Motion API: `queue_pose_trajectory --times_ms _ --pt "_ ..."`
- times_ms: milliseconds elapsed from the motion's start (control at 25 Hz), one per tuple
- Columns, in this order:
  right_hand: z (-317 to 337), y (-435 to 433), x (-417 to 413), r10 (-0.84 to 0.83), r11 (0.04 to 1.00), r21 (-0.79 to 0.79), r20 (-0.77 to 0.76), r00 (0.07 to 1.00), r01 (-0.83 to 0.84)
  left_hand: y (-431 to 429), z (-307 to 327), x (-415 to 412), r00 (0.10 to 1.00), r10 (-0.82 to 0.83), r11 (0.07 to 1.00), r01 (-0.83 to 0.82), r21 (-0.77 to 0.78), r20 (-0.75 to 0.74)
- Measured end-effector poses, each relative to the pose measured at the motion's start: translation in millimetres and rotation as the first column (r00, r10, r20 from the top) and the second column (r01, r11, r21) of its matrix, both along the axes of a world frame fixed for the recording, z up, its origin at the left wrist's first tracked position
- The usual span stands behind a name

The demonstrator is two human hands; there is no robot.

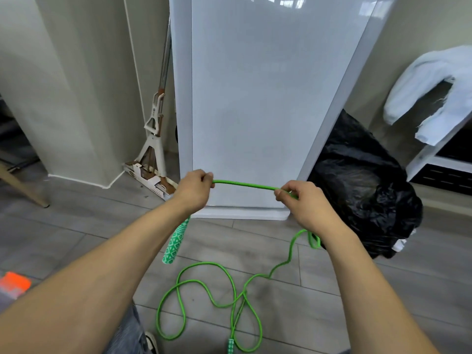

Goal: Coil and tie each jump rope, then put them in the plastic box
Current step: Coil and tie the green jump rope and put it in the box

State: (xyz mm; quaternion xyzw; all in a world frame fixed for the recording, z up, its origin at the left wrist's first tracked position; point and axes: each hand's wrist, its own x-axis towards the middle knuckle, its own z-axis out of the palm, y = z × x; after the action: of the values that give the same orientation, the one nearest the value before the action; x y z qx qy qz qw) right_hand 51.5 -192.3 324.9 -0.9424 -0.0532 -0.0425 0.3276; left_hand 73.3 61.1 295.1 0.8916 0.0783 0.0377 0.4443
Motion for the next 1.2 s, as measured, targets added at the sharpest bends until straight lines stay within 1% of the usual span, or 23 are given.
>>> queue_pose_trajectory --times_ms 40,80,120,160,240,320,400,520,600,680,720,800,840,960,1040,1120,1200 --pt "1.3 -6.0 0.6 -0.031 0.999 -0.007 0.017 0.999 0.031 3.0 -3.8 3.3 0.999 0.040 0.998 -0.042 -0.052 -0.030" --pt "1.5 -11.0 2.5 -0.068 0.998 0.009 0.045 0.997 0.068 1.9 -5.2 3.8 0.997 0.027 0.980 -0.040 -0.196 -0.071" --pt "2.9 -13.8 3.8 -0.103 0.994 0.033 0.073 0.992 0.101 -3.0 -4.5 1.5 0.994 -0.046 0.930 0.005 -0.367 -0.102" --pt "3.9 -14.3 5.1 -0.127 0.991 0.055 0.096 0.987 0.122 -9.2 -0.9 -3.9 0.980 -0.164 0.862 0.085 -0.500 -0.115" --pt "4.4 -10.5 5.8 -0.149 0.986 0.089 0.120 0.981 0.139 -20.5 9.1 -14.9 0.922 -0.373 0.750 0.235 -0.618 -0.102" --pt "4.0 -5.3 4.3 -0.164 0.982 0.116 0.118 0.979 0.151 -28.6 18.1 -21.8 0.879 -0.470 0.657 0.289 -0.696 -0.078" --pt "4.2 -1.8 1.8 -0.178 0.977 0.139 0.113 0.977 0.162 -33.3 20.8 -23.7 0.881 -0.464 0.620 0.253 -0.742 -0.088" --pt "4.8 11.7 0.5 -0.159 0.973 0.178 0.079 0.984 0.143 -42.0 17.9 -27.7 0.919 -0.369 0.610 0.128 -0.782 -0.138" --pt "4.1 28.8 -3.1 -0.058 0.988 0.146 0.067 0.996 0.048 -49.9 16.3 -31.1 0.944 -0.312 0.613 0.112 -0.782 -0.110" --pt "0.4 44.4 -9.3 0.031 0.991 0.129 0.098 0.995 -0.043 -54.5 17.4 -34.2 0.958 -0.280 0.618 0.129 -0.775 -0.063" --pt "-1.7 50.0 -12.5 0.022 0.982 0.182 0.104 0.994 -0.041 -54.9 17.7 -35.2 0.962 -0.268 0.604 0.128 -0.787 -0.049" --pt "-5.3 56.1 -16.3 -0.064 0.945 0.325 0.089 0.994 0.032 -53.0 18.1 -36.0 0.969 -0.244 0.566 0.103 -0.818 -0.046" --pt "-6.3 57.7 -17.8 -0.104 0.928 0.366 0.086 0.991 0.066 -52.6 18.3 -36.2 0.971 -0.232 0.554 0.087 -0.828 -0.053" --pt "-8.3 61.5 -19.2 -0.143 0.921 0.380 0.128 0.981 0.085 -53.5 17.4 -35.9 0.979 -0.198 0.532 0.059 -0.845 -0.057" --pt "-9.1 67.3 -22.0 -0.146 0.924 0.375 0.157 0.977 0.078 -53.8 18.4 -35.8 0.981 -0.187 0.480 0.041 -0.876 -0.057" --pt "-10.8 73.1 -24.6 -0.120 0.893 0.447 0.149 0.981 0.041 -53.5 18.8 -36.3 0.976 -0.201 0.443 0.018 -0.896 -0.080" --pt "-12.4 76.0 -25.6 -0.083 0.892 0.452 0.139 0.987 0.011 -53.0 18.6 -38.0 0.970 -0.208 0.439 -0.020 -0.898 -0.123"
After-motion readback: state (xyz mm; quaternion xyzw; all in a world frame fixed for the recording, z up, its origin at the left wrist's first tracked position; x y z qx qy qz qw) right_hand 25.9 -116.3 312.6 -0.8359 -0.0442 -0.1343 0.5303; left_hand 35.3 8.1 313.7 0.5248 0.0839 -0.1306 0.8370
